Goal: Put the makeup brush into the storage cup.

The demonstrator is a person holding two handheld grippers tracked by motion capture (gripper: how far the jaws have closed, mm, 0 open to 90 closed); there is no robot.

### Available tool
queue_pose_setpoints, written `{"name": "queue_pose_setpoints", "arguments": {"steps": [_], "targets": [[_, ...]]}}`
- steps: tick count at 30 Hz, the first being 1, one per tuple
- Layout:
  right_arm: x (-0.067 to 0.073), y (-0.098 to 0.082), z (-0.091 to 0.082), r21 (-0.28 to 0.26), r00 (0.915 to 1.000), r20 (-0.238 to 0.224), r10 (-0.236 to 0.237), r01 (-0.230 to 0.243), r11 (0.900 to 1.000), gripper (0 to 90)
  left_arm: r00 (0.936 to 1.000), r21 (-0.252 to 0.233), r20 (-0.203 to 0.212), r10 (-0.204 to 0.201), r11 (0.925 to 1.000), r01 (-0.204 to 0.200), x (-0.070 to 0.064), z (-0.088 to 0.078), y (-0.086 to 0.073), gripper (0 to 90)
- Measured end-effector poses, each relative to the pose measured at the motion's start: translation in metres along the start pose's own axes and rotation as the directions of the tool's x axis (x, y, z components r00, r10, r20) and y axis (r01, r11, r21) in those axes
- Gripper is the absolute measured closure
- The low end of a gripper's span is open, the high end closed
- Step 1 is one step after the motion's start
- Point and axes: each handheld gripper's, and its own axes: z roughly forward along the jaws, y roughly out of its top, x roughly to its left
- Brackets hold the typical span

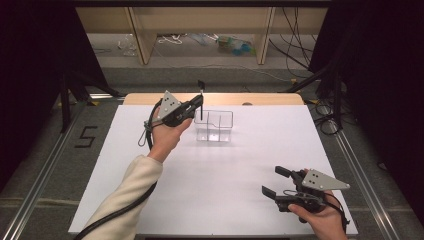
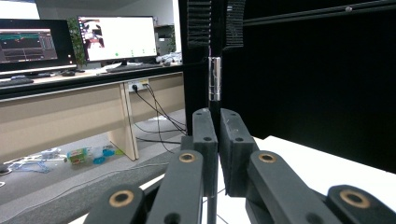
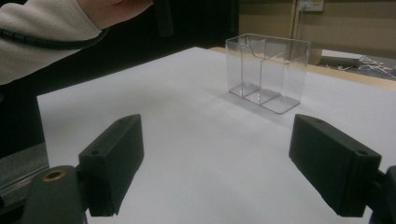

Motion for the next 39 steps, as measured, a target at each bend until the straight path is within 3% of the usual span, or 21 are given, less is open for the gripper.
{"name": "queue_pose_setpoints", "arguments": {"steps": [36, 39], "targets": [[0.0007, 0.0005, -0.0007, 0.010, 1.0000, -0.005, -0.006, 0.006, 1.000, 19.0, 0.9999, -0.007, -0.014, 0.004, 1.0000, -0.004, 0.0068, 0.0094, 0.0017, 86.0], [0.0007, -0.0005, 0.0017, -0.024, 1.0000, -0.006, 0.000, 0.000, 1.000, 19.0, 0.9998, 0.005, -0.018, 0.007, 1.0000, -0.007, 0.0079, 0.0095, 0.0011, 86.0]]}}
